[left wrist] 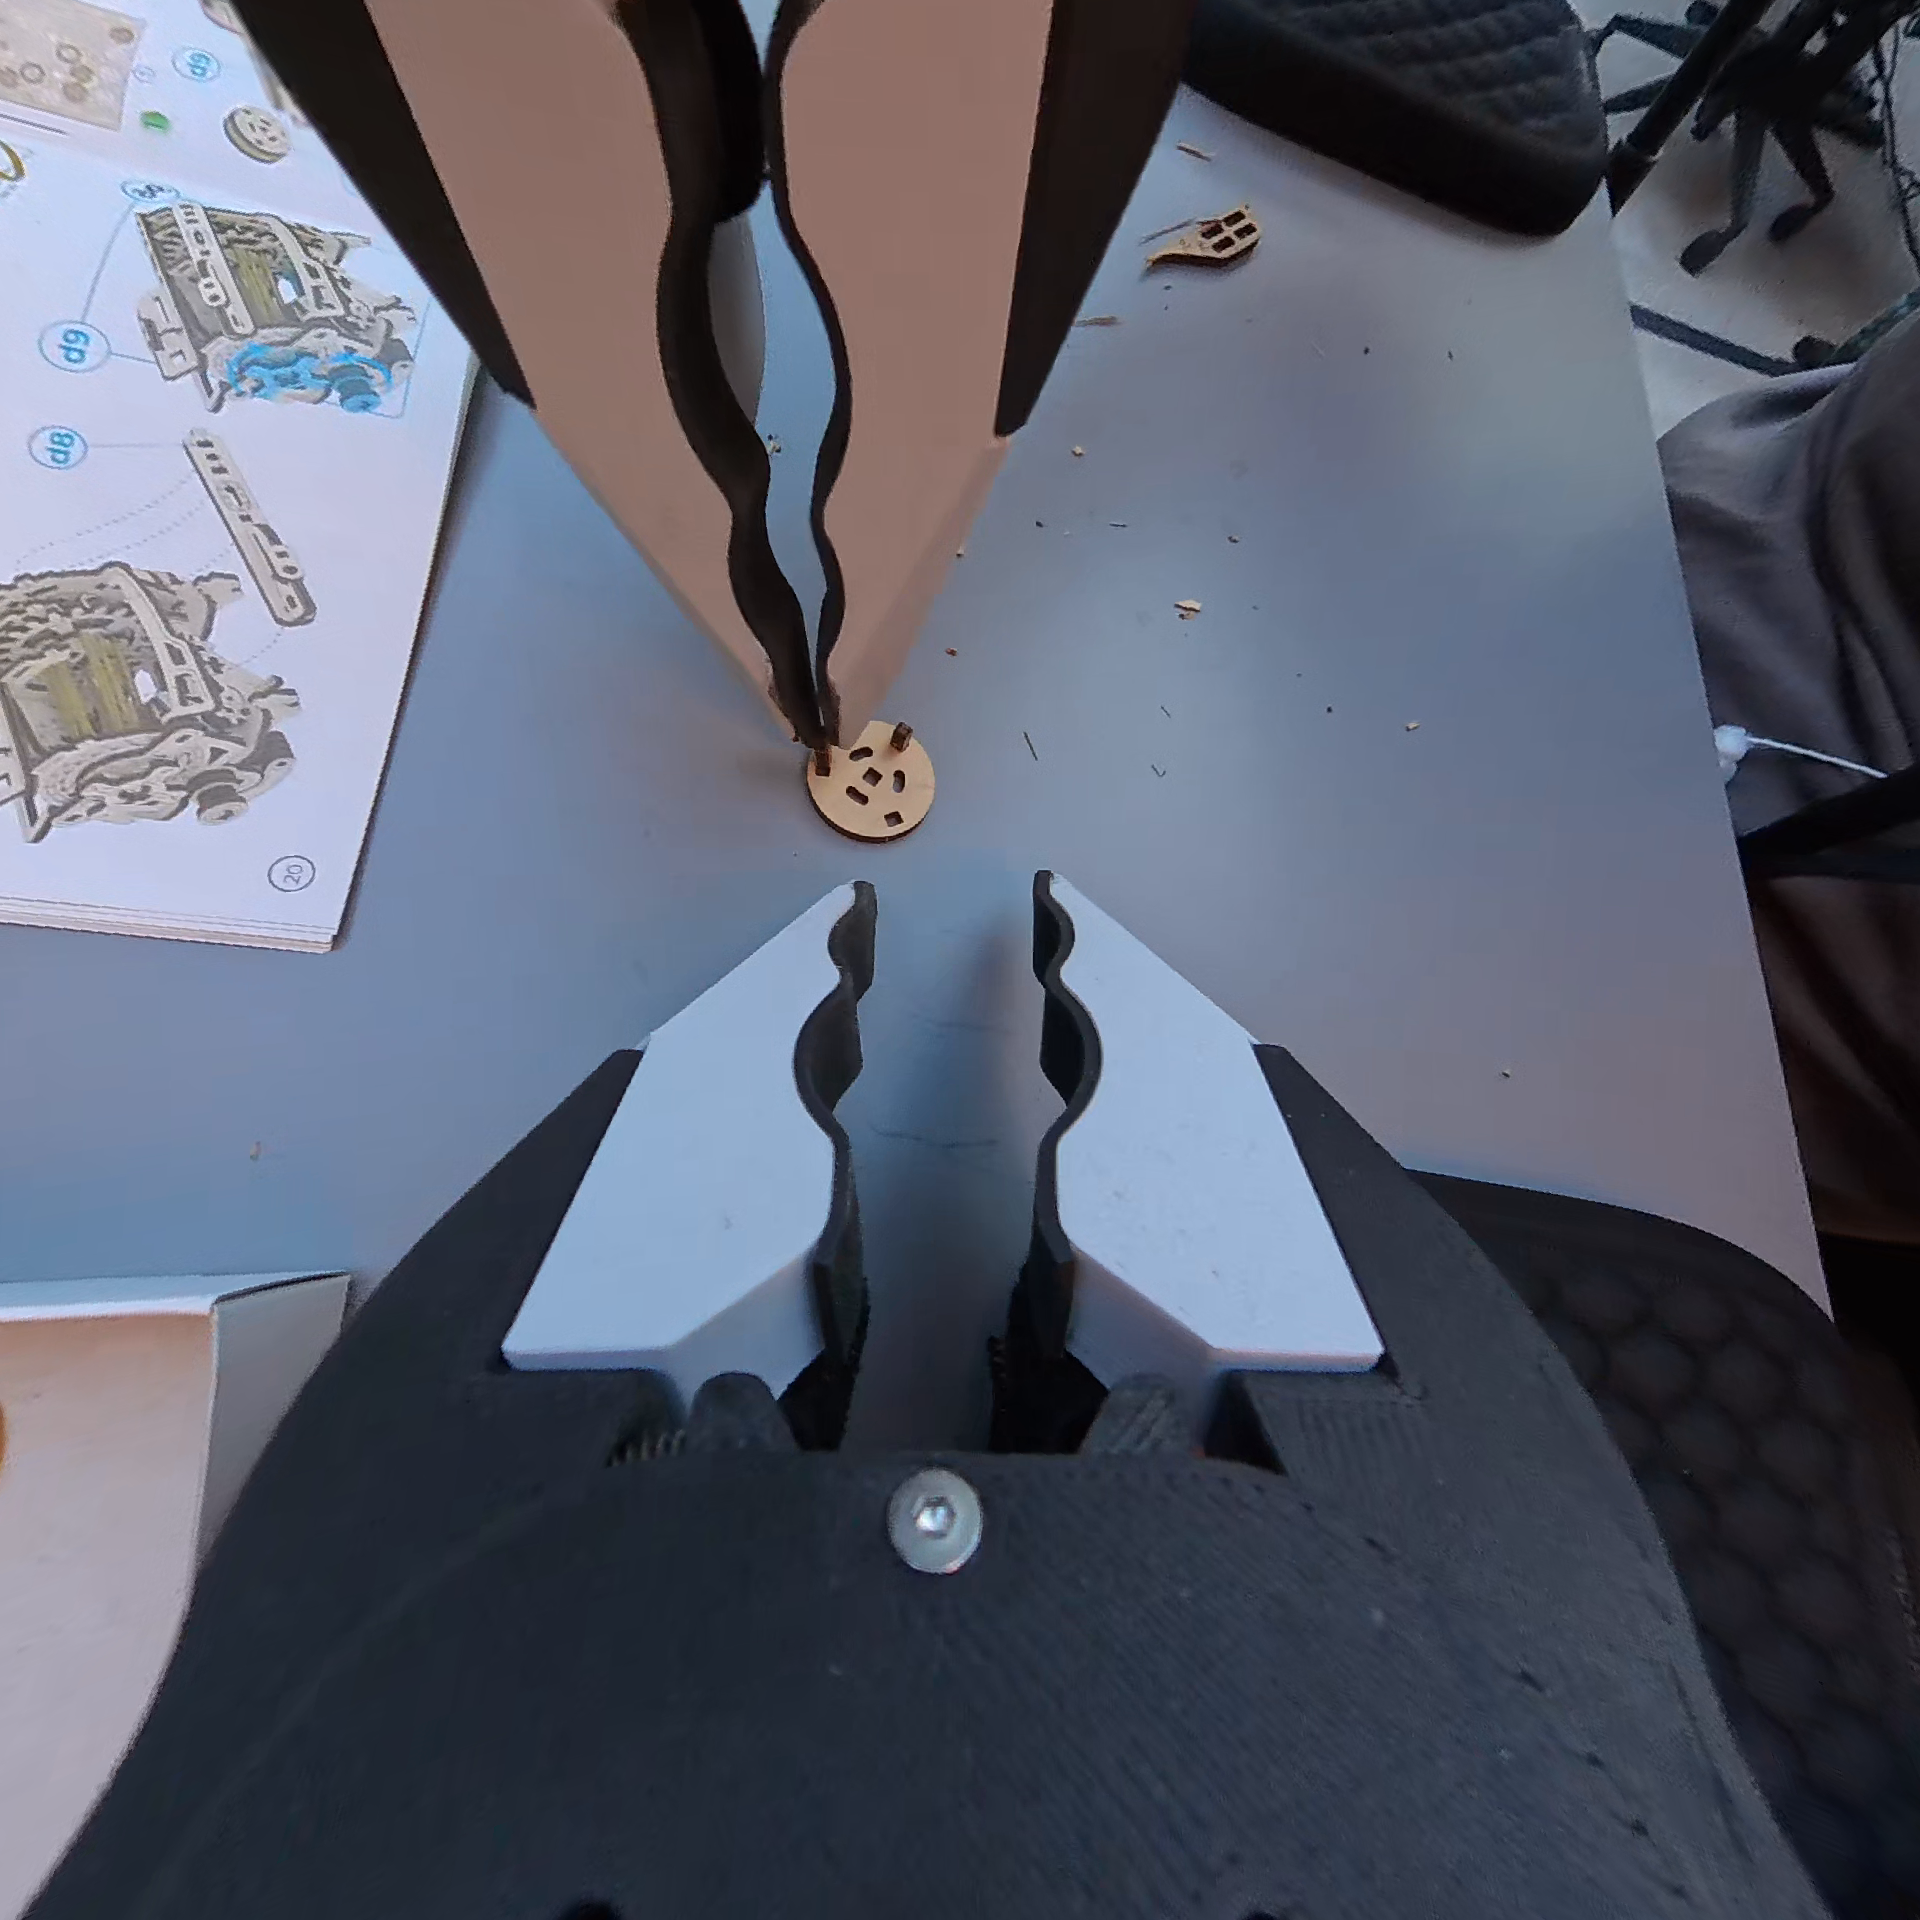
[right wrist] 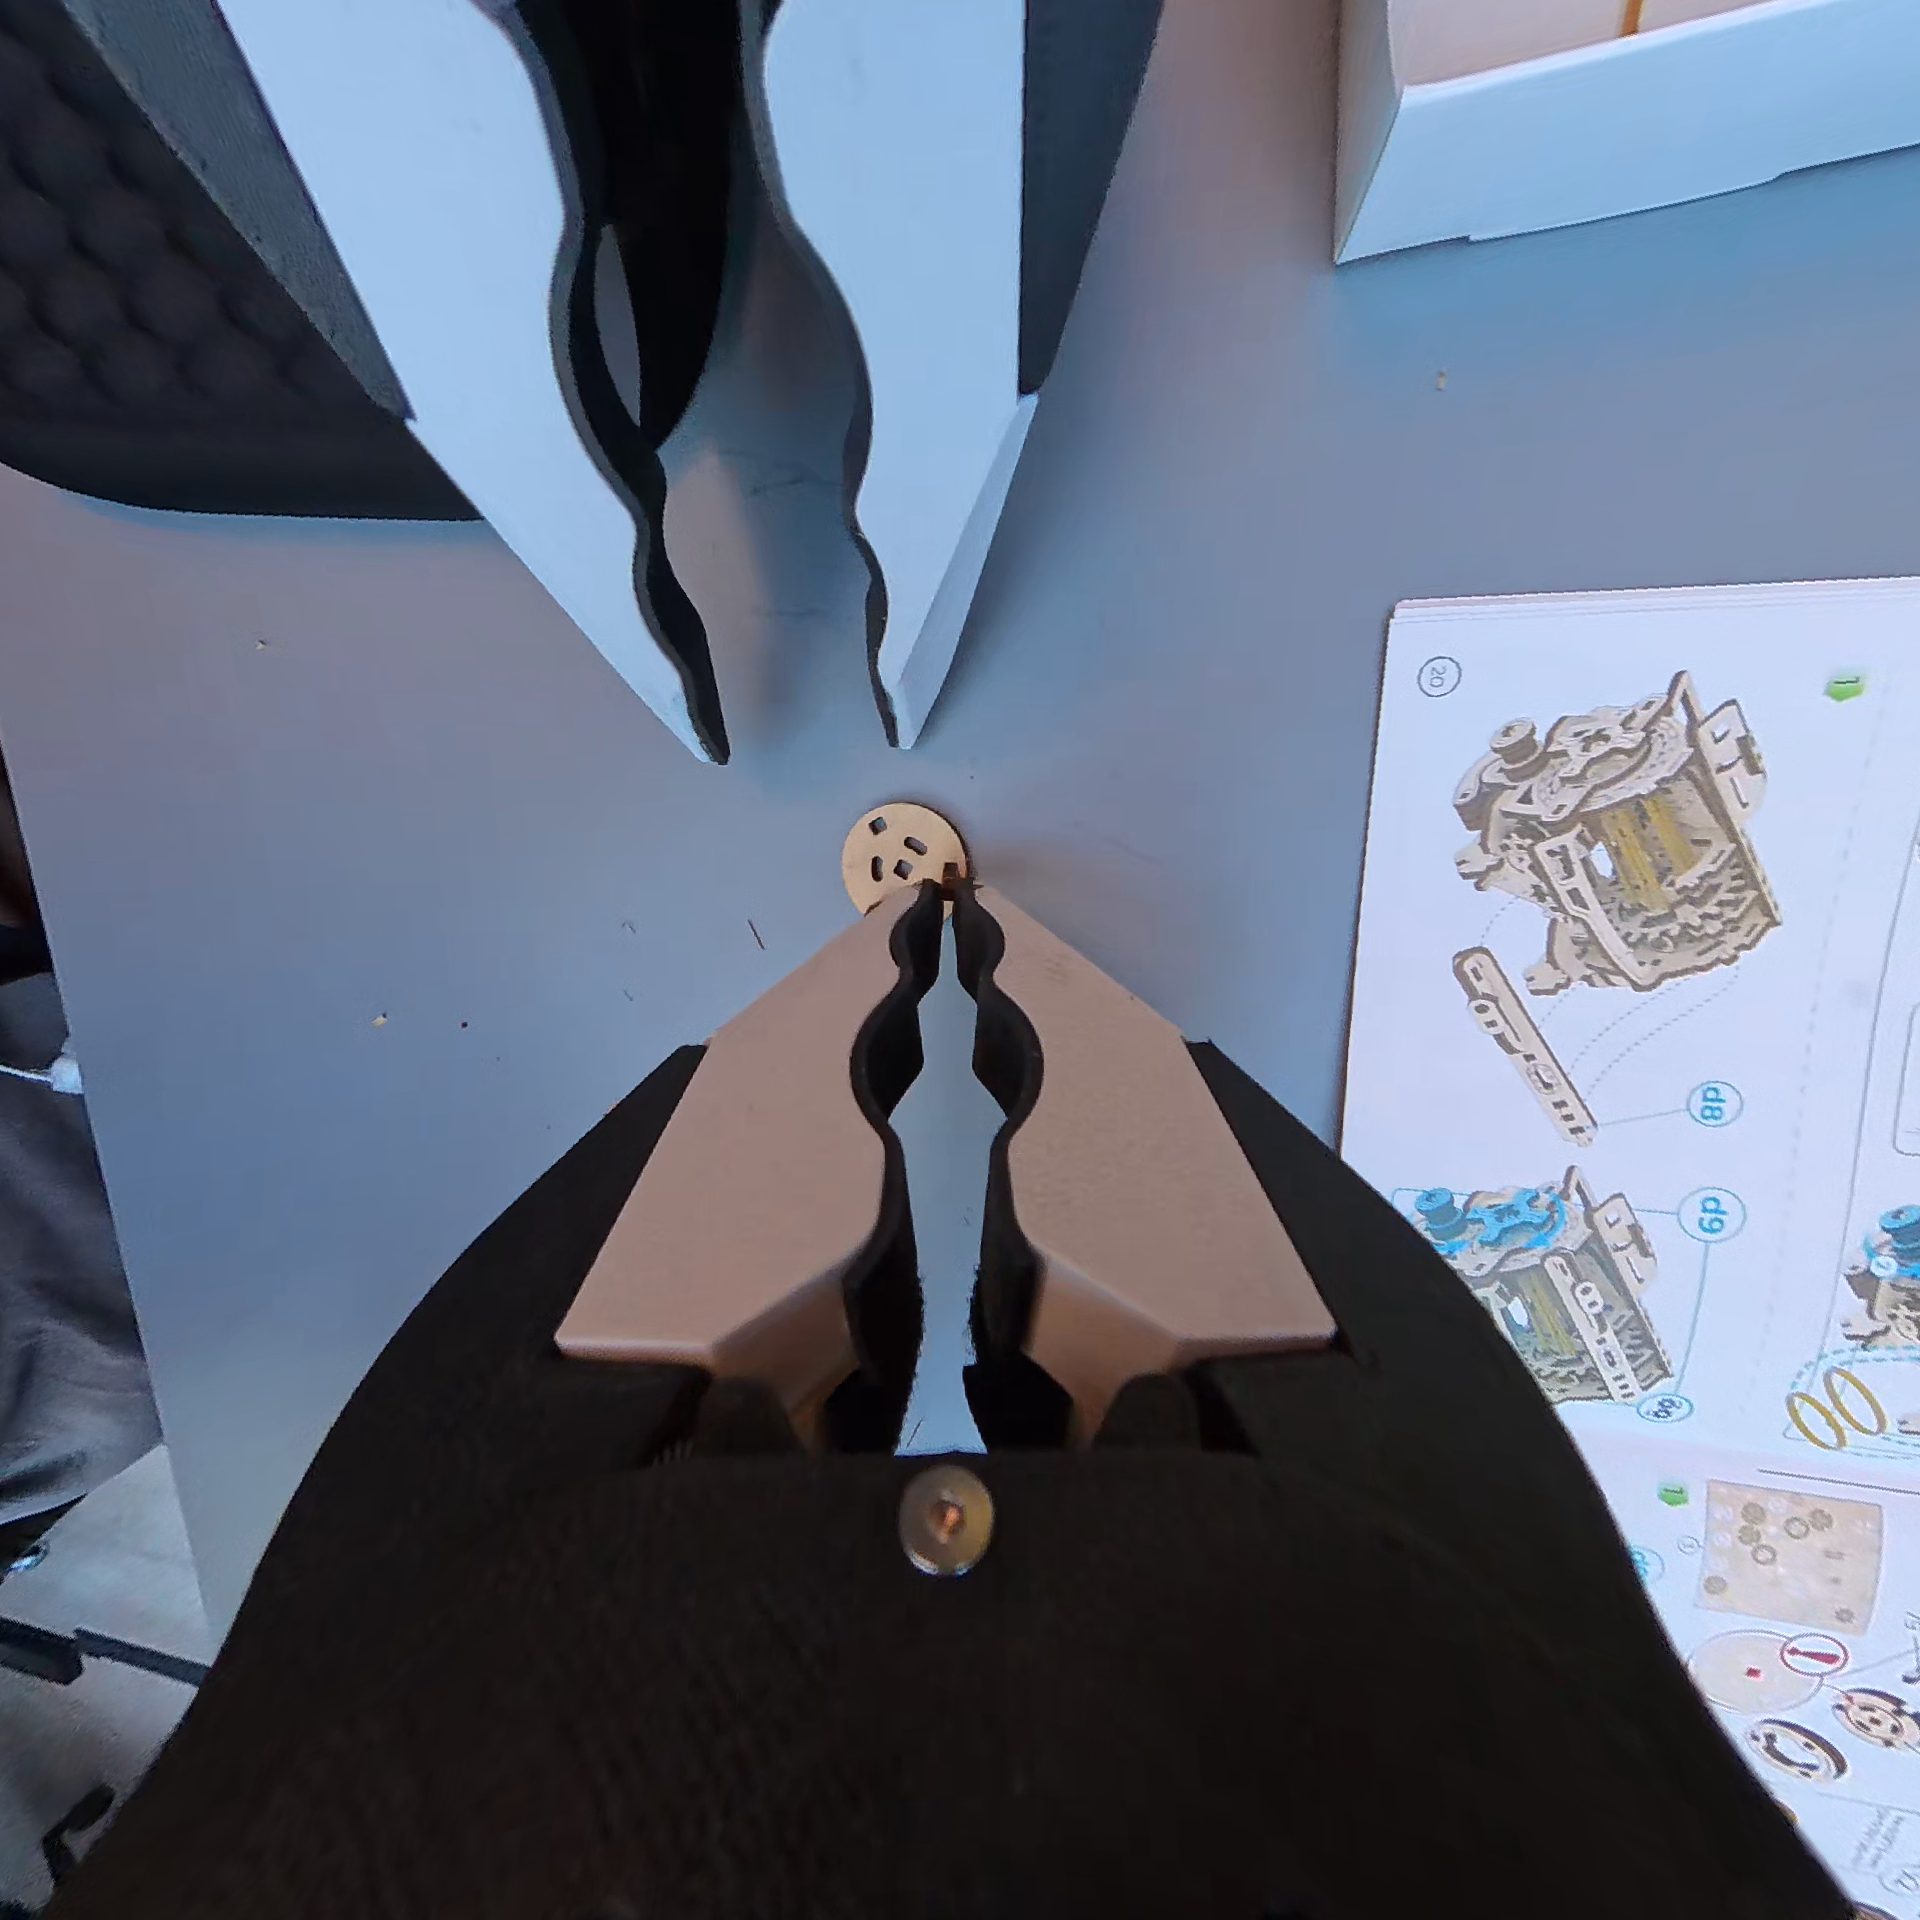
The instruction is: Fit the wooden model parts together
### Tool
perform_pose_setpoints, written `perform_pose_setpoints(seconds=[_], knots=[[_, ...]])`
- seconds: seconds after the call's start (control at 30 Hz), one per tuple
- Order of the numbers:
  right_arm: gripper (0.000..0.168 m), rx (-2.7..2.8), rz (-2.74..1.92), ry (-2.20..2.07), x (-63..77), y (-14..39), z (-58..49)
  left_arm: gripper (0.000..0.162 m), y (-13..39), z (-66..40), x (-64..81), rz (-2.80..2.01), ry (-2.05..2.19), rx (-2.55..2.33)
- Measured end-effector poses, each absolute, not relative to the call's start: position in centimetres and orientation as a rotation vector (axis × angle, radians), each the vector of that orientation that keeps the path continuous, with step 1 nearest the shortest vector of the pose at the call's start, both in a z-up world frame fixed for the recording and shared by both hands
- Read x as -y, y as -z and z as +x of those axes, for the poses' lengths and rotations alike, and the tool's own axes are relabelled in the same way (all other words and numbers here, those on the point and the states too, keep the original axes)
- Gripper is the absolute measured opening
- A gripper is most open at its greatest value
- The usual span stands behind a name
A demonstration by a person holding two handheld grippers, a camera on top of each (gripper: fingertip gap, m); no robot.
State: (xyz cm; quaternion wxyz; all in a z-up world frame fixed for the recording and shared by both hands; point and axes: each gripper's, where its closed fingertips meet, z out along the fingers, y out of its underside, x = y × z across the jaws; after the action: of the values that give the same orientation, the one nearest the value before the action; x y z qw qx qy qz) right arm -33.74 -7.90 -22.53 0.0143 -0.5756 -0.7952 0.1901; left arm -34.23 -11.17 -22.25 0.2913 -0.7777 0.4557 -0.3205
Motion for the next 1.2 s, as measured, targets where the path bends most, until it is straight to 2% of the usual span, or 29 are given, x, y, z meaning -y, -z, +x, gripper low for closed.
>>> perform_pose_setpoints(seconds=[0.53, 1.03, 1.2], knots=[[0.001, 2.528, -1.664, -0.432, 8.1, 22.6, -33.9, 0.022, 22.4, -34.3, 10.9, -2.054, 0.826, -1.213], [0.001, 2.568, -1.549, -0.35, 8.1, 22.5, -34.0, 0.023, 22.4, -34.2, 11.0, -2.054, 0.809, -1.223], [0.001, 2.537, -1.537, -0.429, 8.6, 21.3, -33.7, 0.025, 22.2, -35.7, 9.5, -2.055, 0.524, -1.244]])
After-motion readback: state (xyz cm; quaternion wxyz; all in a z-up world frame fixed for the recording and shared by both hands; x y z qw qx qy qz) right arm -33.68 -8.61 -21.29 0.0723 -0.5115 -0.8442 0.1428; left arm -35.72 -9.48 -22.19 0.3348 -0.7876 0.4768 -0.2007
